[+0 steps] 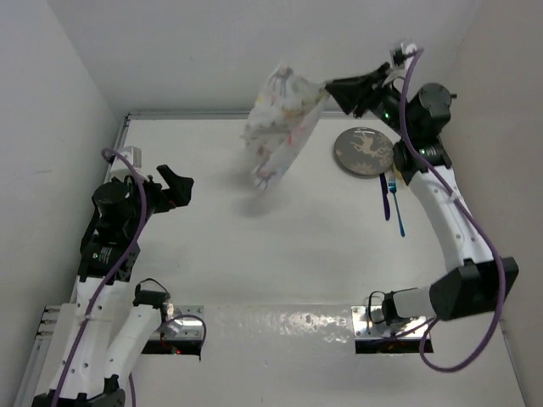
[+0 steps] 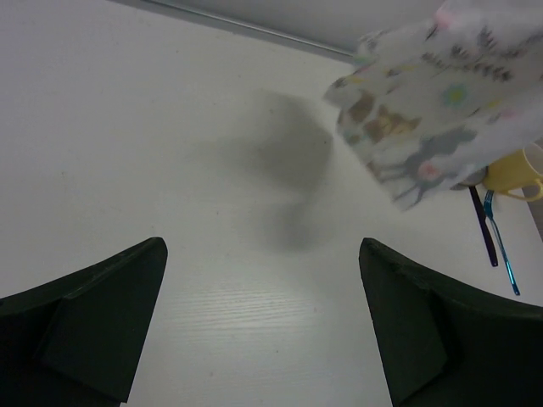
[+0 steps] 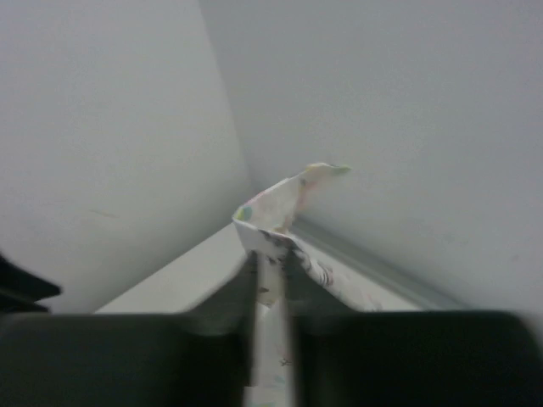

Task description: Set the dinner table for one person

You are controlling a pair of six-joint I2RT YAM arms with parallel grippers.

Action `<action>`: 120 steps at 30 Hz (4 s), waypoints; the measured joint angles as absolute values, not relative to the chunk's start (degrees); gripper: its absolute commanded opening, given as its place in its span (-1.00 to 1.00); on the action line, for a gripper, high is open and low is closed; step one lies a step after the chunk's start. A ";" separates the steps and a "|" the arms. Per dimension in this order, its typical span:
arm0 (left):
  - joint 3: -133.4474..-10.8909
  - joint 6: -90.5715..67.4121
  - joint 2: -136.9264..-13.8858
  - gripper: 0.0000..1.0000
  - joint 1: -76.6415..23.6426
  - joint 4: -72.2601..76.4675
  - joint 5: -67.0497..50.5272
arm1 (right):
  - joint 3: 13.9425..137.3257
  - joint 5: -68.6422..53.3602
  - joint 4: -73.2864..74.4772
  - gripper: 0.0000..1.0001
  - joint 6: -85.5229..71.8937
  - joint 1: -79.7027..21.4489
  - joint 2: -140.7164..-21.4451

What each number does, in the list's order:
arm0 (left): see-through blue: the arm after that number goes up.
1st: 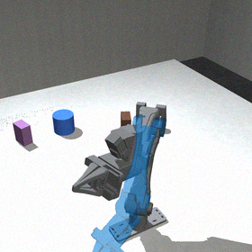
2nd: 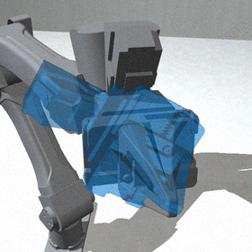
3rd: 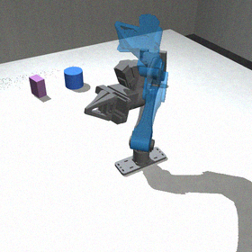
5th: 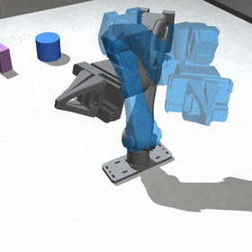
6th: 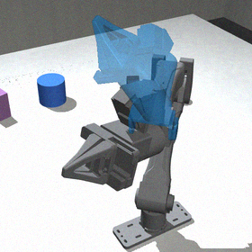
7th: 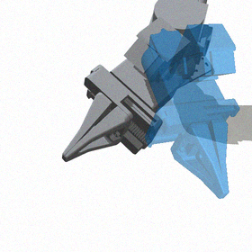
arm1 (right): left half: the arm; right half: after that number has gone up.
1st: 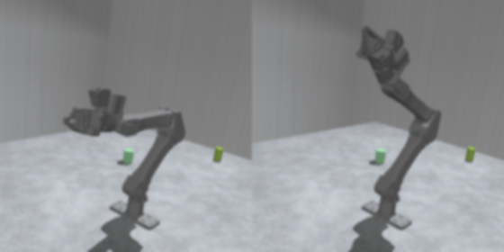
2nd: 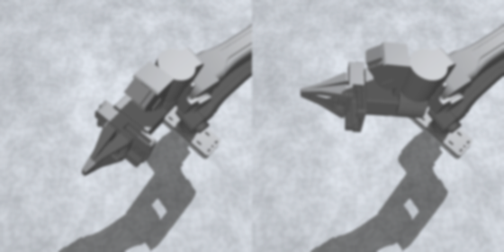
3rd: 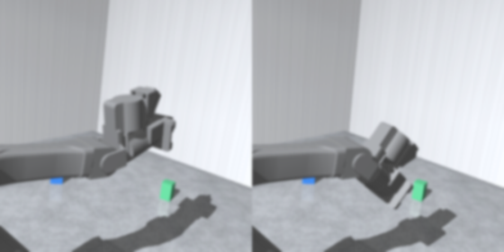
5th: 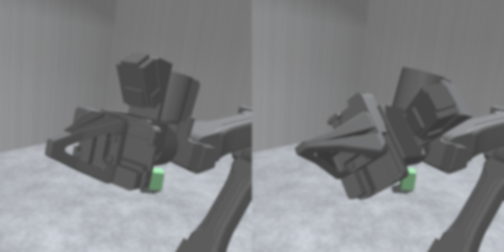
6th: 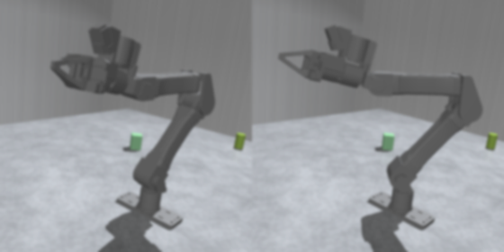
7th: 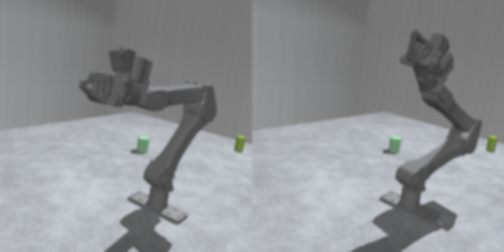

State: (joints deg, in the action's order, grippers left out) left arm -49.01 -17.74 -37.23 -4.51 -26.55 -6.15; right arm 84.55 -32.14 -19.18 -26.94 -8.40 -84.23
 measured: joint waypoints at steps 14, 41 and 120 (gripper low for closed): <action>-46.76 -20.99 -33.32 0.63 -7.49 -32.75 -7.88 | 46.41 -19.16 9.78 0.47 -23.42 -8.38 -58.22; -54.68 -27.16 -94.54 0.28 -16.51 -13.47 -1.23 | 42.46 -14.72 15.09 0.36 -25.50 -14.39 -73.23; -44.60 -23.05 -46.22 -1.00 -4.71 -37.45 2.33 | 50.70 -0.10 23.62 0.29 -16.32 -23.55 -76.51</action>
State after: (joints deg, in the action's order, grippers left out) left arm -44.60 -23.05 -46.22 -4.71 -37.45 2.33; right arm 50.70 -0.10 23.62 -16.32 -23.55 -76.51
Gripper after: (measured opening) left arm 0.009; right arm 0.644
